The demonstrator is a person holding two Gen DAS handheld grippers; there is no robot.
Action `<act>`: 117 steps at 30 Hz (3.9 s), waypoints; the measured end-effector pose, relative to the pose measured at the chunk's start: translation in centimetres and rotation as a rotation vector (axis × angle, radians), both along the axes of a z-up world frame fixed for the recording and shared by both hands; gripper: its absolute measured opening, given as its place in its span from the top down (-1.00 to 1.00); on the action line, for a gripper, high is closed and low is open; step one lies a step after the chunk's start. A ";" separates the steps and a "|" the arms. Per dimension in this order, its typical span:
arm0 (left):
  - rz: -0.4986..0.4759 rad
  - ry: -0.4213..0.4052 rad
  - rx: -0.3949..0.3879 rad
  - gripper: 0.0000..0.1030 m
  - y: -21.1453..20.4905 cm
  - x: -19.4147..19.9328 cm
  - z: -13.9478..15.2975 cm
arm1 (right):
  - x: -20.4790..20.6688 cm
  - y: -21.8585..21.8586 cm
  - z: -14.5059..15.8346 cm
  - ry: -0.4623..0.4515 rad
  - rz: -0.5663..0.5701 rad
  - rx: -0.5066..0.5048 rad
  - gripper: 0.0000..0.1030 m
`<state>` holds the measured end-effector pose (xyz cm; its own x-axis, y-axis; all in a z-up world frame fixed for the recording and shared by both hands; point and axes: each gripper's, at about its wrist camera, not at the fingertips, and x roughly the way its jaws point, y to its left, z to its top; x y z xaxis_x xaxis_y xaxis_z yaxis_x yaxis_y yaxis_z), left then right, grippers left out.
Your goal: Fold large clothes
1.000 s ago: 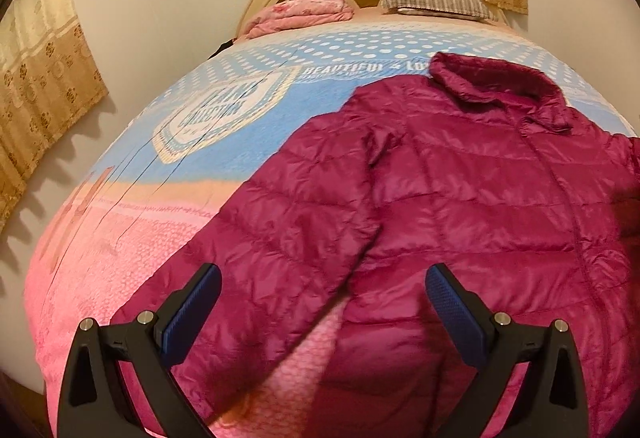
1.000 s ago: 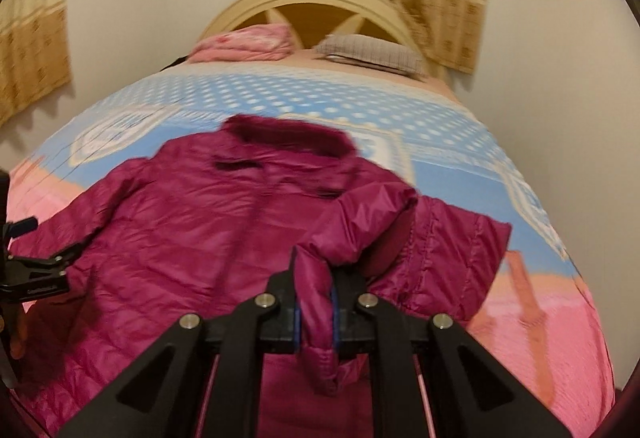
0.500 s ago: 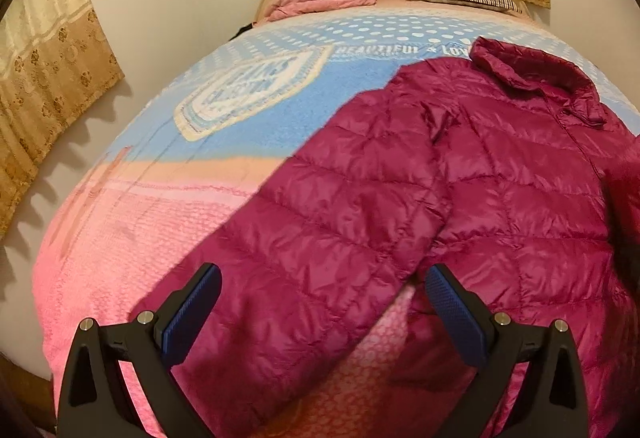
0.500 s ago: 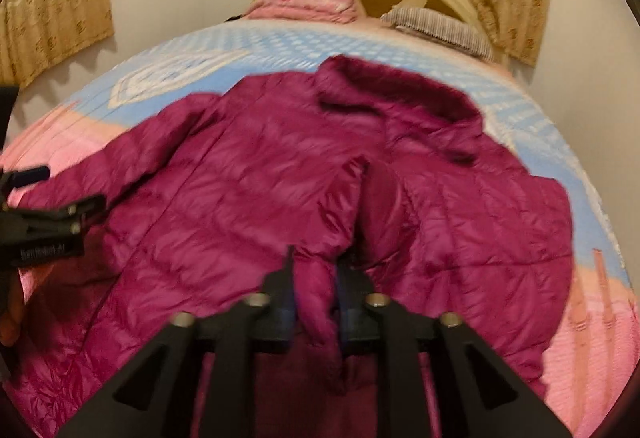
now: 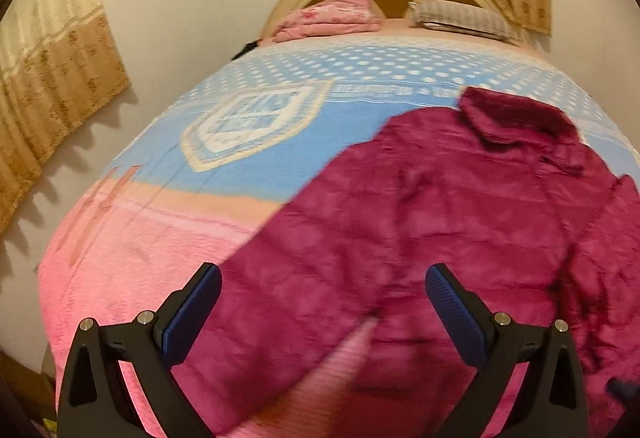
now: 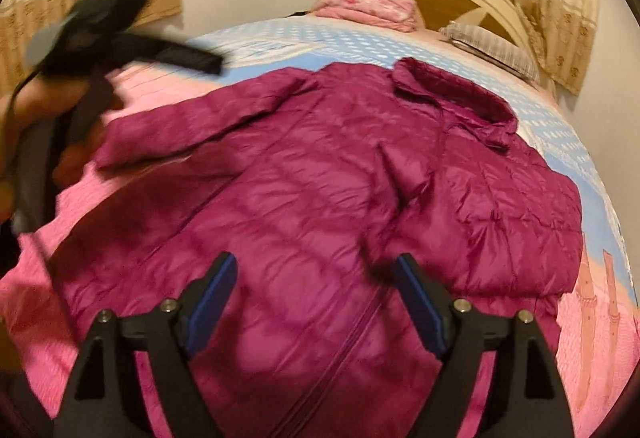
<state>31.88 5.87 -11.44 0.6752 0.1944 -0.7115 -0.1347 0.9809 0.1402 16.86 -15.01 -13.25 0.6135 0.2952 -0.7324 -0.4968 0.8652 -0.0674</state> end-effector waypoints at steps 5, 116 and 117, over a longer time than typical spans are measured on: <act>-0.135 0.022 -0.053 -0.98 -5.5 -0.4 -0.3 | -1.7 -2.9 -0.3 -0.007 -0.047 -0.002 -0.62; -0.111 0.087 -0.017 -0.98 -12.9 7.2 -9.0 | 15.1 -12.3 -5.5 0.051 -0.345 0.022 -0.44; -0.099 0.076 -0.010 -0.98 -12.5 6.7 -8.2 | 15.1 -12.3 -5.5 0.050 -0.346 0.021 -0.45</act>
<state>38.53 -6.60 -19.66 0.6347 0.1221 -0.7630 -0.0262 0.9903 0.1366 31.96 -27.28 -18.73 0.6434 0.0910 -0.7601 -0.1759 0.9839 -0.0311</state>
